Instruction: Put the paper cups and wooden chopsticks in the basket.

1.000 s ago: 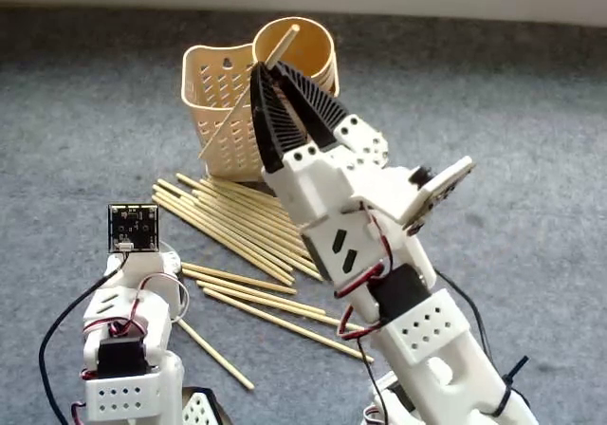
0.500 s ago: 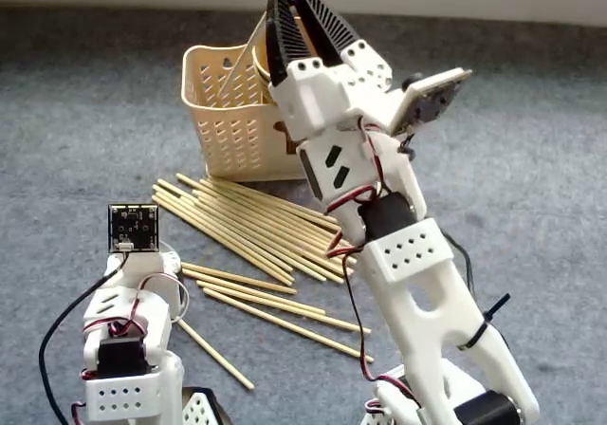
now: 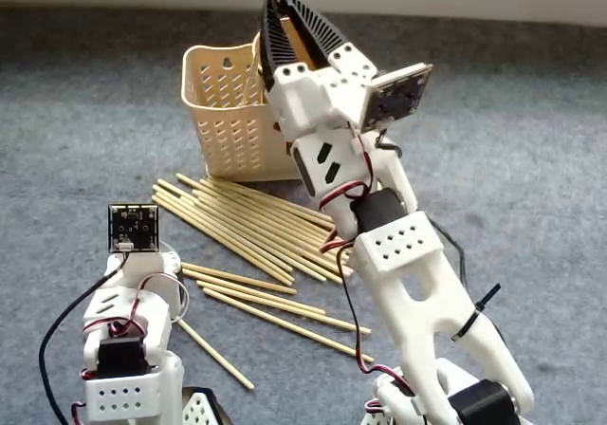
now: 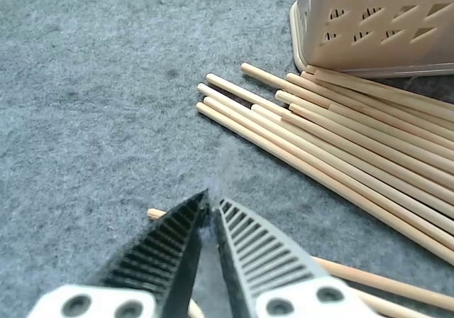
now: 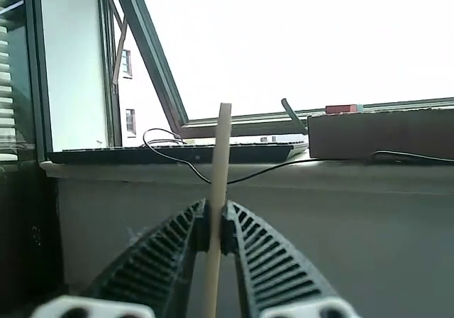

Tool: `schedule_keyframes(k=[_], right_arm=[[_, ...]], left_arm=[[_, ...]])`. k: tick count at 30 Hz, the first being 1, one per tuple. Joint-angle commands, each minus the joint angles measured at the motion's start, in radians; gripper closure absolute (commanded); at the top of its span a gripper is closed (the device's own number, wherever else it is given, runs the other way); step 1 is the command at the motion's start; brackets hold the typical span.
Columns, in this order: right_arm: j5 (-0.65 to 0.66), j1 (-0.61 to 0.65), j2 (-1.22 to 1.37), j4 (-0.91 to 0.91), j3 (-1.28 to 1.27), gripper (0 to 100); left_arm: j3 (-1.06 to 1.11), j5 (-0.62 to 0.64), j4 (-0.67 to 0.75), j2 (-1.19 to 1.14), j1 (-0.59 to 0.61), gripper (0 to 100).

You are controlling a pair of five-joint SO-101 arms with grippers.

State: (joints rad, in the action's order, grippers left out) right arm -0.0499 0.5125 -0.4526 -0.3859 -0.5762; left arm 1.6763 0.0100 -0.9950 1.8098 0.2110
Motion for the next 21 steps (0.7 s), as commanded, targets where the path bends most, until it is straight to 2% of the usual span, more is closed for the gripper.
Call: schedule_keyframes(k=[1,5,10,15,21], right_arm=[[0.048,0.010,-0.008,-0.025,-0.008,99.0],[0.044,0.010,-0.008,-0.021,-0.010,96.6],[0.044,0.012,-0.015,-0.016,-0.012,82.7],[0.048,0.012,-0.048,-0.016,-0.019,82.5],[0.048,0.013,-0.182,-0.016,-0.142,82.5]], left_arm=[[0.019,-0.009,-0.003,0.010,0.008,99],[0.019,-0.009,-0.003,0.010,0.008,99],[0.019,-0.009,-0.003,0.010,0.008,99],[0.019,-0.009,-0.003,0.010,0.008,99],[0.019,-0.009,-0.003,0.010,0.008,99]])
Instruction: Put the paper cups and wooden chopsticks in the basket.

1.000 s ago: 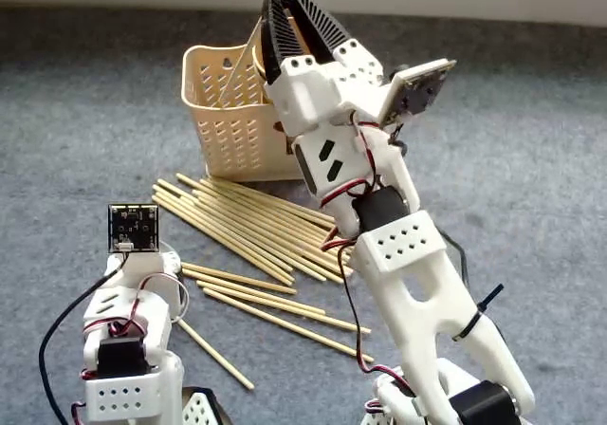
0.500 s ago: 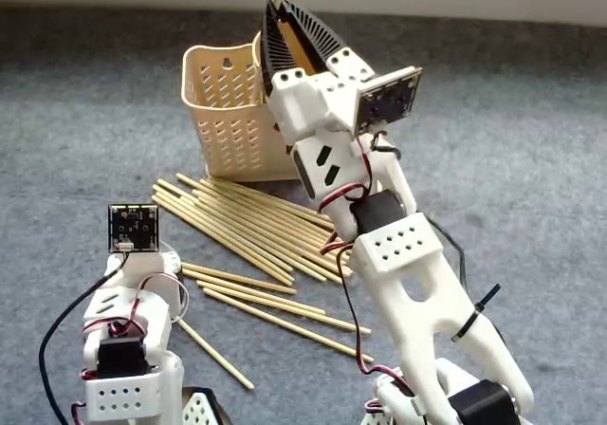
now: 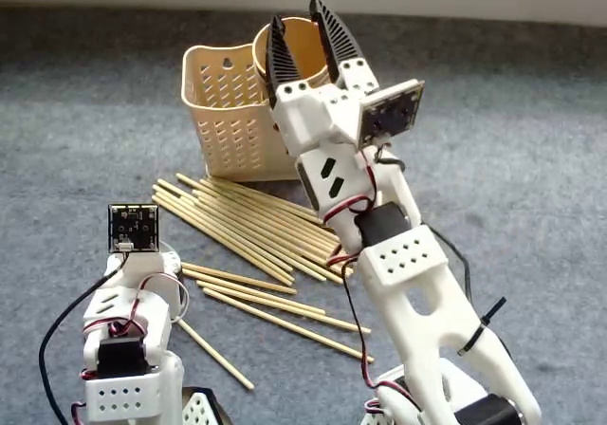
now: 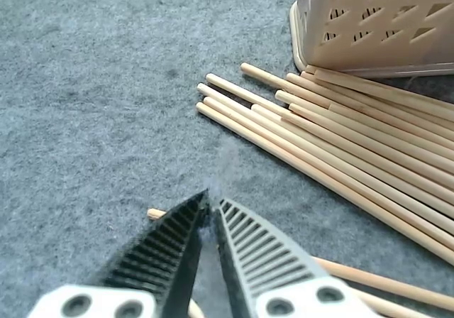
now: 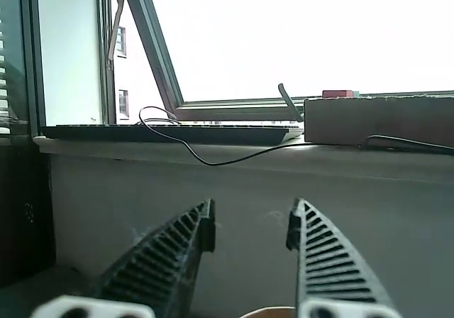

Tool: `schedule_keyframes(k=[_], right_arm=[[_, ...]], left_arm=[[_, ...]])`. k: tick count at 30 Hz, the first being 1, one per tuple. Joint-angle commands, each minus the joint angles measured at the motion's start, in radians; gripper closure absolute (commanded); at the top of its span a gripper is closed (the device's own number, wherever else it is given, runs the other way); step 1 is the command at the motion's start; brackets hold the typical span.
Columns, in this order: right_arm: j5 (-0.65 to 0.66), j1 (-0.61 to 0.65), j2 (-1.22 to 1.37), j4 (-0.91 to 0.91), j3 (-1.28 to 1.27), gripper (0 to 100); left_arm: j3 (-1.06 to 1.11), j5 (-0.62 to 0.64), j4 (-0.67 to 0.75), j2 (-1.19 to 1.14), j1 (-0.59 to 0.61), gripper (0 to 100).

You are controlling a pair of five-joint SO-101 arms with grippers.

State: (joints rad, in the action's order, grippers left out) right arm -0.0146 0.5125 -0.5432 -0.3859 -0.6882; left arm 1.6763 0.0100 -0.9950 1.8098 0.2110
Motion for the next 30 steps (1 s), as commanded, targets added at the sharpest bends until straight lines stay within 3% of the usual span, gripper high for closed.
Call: schedule_keyframes(k=[1,8,17,19,25,30], right_arm=[[0.012,0.016,-0.117,-0.016,-0.053,82.5],[0.012,0.012,-0.320,0.007,-0.243,82.5],[0.006,0.001,-0.585,0.383,-0.309,82.5],[-0.008,-0.033,-0.638,0.456,-0.309,82.5],[-0.213,-0.205,-0.685,0.691,-0.294,82.5],[-0.189,-0.278,-0.621,0.857,-0.222,82.5]], left_arm=[[0.019,-0.009,-0.003,0.010,0.008,99],[0.019,-0.009,-0.003,0.010,0.008,99],[0.019,-0.009,-0.003,0.010,0.008,99],[0.019,-0.009,-0.003,0.010,0.008,99],[0.019,-0.009,-0.003,0.010,0.008,99],[0.019,-0.009,-0.003,0.010,0.008,99]])
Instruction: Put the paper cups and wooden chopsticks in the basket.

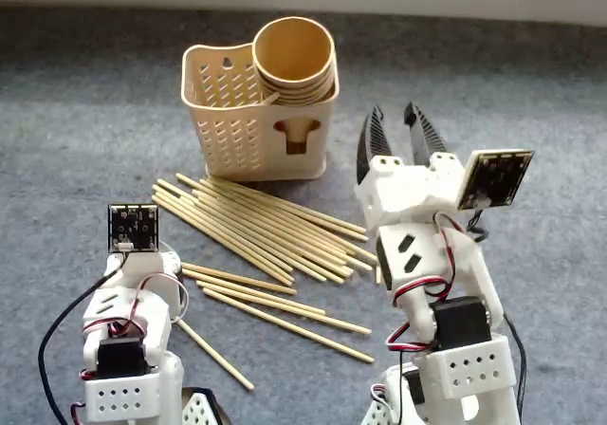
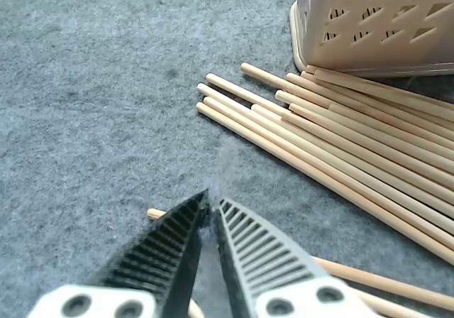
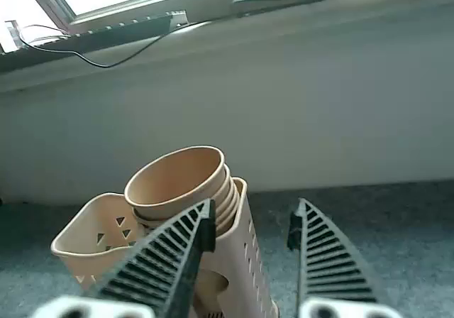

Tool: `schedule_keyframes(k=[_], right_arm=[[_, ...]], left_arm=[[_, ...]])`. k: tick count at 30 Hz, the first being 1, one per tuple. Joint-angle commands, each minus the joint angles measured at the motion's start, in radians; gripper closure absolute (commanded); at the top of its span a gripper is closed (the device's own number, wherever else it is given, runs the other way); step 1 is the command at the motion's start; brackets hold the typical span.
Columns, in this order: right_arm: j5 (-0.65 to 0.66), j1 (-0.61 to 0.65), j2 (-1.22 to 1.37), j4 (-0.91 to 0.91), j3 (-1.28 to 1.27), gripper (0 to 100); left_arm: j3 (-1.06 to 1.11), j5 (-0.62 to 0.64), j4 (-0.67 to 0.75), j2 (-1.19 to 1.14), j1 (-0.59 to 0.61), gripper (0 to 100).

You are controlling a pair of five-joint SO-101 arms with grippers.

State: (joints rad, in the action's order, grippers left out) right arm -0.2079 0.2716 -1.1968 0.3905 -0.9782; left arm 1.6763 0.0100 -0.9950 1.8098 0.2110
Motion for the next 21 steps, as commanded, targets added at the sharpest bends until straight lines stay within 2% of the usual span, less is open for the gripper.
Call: schedule_keyframes(k=[1,7,15,18,21], right_arm=[[0.012,-0.044,0.064,0.111,0.091,82.5],[0.017,-0.079,0.346,0.259,0.246,82.5],[0.025,-0.140,0.693,0.355,0.410,82.5],[0.101,-0.139,0.783,0.380,0.453,82.5],[0.123,-0.137,0.866,0.381,0.478,82.5]], left_arm=[[0.019,-0.009,-0.003,0.010,0.008,99],[0.019,-0.009,-0.003,0.010,0.008,99],[0.019,-0.009,-0.003,0.010,0.008,99],[0.019,-0.009,-0.003,0.010,0.008,99],[0.019,-0.009,-0.003,0.010,0.008,99]])
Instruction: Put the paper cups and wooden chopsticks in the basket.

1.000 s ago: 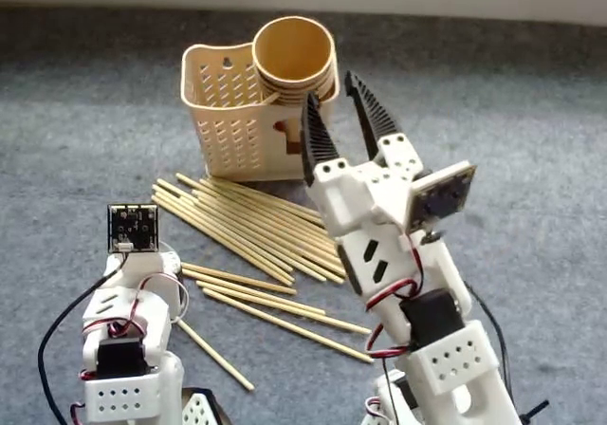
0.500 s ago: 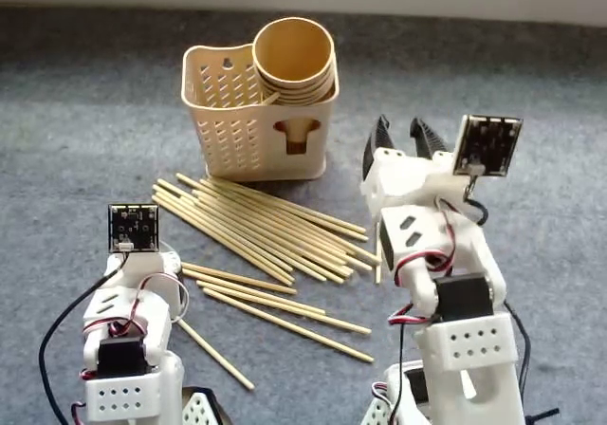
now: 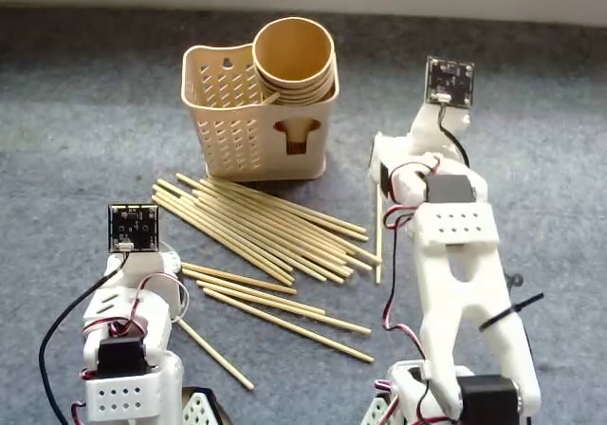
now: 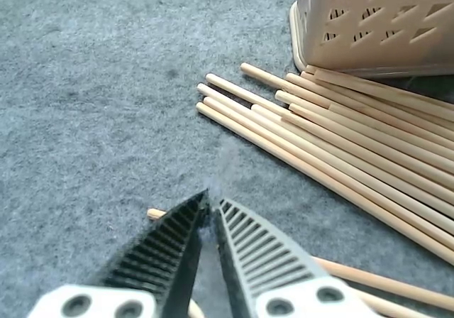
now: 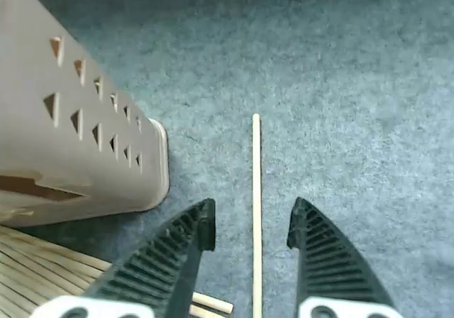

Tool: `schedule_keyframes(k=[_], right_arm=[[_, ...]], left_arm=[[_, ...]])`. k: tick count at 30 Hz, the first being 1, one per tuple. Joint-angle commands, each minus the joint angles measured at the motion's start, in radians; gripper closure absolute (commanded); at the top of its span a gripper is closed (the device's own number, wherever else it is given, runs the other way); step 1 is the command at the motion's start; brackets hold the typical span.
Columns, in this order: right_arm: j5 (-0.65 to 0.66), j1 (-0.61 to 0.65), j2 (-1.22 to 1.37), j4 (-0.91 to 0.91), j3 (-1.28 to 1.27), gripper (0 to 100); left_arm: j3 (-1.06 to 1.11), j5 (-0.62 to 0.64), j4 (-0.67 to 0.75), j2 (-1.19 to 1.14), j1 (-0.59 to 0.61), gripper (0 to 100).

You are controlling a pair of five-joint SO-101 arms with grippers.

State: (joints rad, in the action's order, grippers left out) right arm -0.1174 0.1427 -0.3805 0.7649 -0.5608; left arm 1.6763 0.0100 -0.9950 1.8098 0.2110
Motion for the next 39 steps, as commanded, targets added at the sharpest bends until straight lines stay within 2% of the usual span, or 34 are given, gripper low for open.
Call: schedule_keyframes(k=[1,16,31,36,39], right_arm=[[0.032,-0.008,0.077,0.007,0.074,82.5],[0.103,0.012,0.542,0.008,0.349,82.5],[0.104,0.008,0.814,0.010,0.515,82.9],[0.114,0.007,0.881,0.041,0.604,93.9],[0.213,0.001,0.897,0.134,0.670,99.1]], left_arm=[[0.019,-0.009,-0.003,0.010,0.008,99],[0.019,-0.009,-0.003,0.010,0.008,99],[0.019,-0.009,-0.003,0.010,0.008,99],[0.019,-0.009,-0.003,0.010,0.008,99],[0.019,-0.009,-0.003,0.010,0.008,99]])
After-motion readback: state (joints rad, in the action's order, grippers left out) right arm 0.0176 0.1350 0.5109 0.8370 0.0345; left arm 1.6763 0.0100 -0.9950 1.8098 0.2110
